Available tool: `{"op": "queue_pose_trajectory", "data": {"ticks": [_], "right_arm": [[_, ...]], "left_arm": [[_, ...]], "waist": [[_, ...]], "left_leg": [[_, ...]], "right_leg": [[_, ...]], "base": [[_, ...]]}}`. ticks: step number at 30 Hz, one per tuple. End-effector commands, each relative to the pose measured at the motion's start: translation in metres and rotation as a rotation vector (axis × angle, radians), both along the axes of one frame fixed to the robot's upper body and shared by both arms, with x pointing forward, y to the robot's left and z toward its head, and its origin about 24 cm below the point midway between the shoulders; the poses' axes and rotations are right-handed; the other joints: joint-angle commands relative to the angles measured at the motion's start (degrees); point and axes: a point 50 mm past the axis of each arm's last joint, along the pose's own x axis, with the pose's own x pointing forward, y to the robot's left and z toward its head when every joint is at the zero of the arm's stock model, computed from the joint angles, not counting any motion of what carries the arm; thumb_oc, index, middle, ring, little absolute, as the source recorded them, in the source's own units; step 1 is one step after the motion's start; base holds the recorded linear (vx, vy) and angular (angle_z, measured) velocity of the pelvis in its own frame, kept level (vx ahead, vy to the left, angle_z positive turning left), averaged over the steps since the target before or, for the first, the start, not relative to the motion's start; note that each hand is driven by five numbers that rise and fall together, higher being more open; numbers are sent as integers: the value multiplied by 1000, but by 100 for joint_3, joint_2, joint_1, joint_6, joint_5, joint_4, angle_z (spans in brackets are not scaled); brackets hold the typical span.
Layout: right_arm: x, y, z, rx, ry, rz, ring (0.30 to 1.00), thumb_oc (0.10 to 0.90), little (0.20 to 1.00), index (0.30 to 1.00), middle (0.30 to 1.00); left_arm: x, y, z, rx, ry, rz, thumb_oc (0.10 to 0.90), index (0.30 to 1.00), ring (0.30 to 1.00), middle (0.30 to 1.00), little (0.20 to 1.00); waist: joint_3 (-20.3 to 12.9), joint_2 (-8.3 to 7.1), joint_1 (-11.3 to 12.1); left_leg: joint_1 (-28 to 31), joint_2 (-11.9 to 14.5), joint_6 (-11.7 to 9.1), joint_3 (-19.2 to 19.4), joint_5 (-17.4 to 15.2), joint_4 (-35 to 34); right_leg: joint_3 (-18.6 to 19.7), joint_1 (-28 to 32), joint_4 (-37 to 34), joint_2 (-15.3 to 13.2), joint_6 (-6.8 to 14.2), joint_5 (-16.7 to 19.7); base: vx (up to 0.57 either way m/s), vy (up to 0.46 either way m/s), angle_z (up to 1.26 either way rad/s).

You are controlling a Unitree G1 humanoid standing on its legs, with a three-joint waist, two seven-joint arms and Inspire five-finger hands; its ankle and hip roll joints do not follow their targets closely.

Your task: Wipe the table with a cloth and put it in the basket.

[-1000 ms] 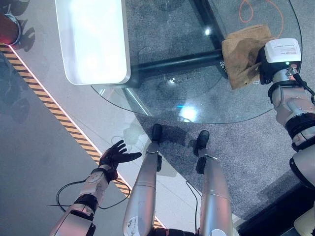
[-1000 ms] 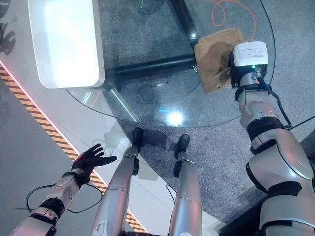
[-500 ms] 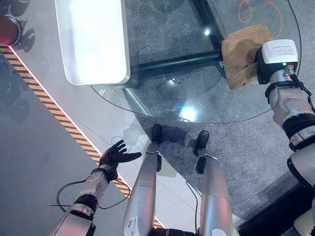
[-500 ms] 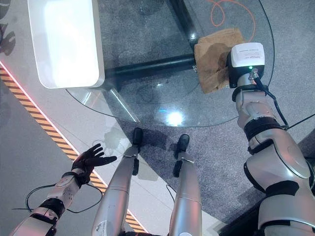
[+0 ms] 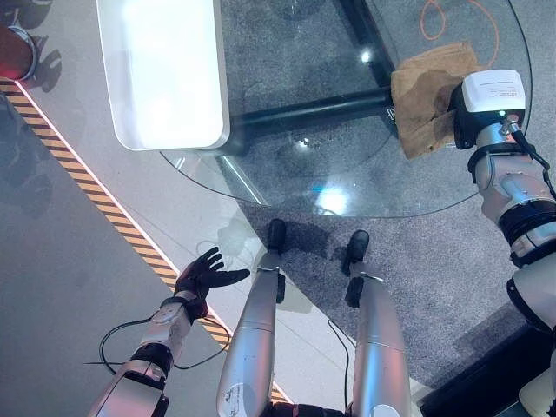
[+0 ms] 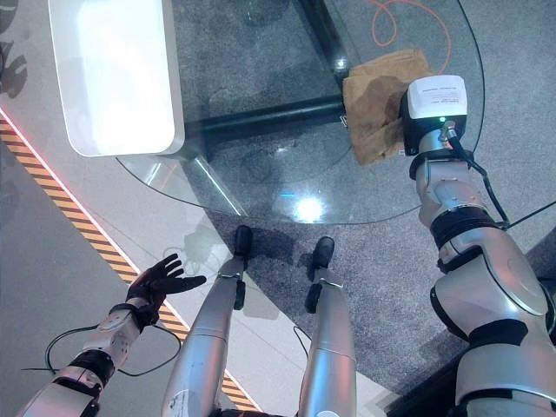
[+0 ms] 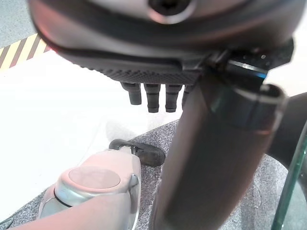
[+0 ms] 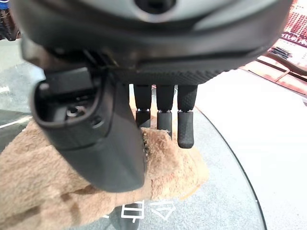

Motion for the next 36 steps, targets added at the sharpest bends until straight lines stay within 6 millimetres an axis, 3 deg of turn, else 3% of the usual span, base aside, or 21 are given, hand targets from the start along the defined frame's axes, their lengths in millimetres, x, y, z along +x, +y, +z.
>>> {"op": "queue_pose_trajectory", "data": {"ticks": [1,2,3,36], "right_arm": [[-9,-19,35,10,-127,-65,439,262,362,439,439],[-10,-20,36,13,-129,-67,794,676,776,794,794],[-10,-20,35,14,-127,-69,900,800,900,900,900],[-21,-50,16,156,-154,-202,900,800,900,900,900]], "left_arm": [[-14,8,-10,7,29,49,800,900,900,900,900],[-14,8,-10,6,28,51,800,900,900,900,900],[-15,8,-10,6,29,51,800,900,900,900,900],[-14,8,-10,-2,27,51,800,900,900,900,900]], "waist": [[-134,250,-70],[-134,256,-71],[-134,260,-71],[-134,250,-126]], "left_leg": [[63,-347,436,346,-94,-89],[51,-351,435,346,-93,-90],[50,-353,434,345,-94,-89],[-16,-341,455,344,-115,-28]], "right_leg": [[-624,-27,-93,230,-61,50],[-621,-38,-97,234,-63,50],[-621,-43,-93,234,-64,49],[-574,-95,-65,286,-85,48]], "base": [[0,0,0],[0,0,0],[0,0,0],[0,0,0]]}}
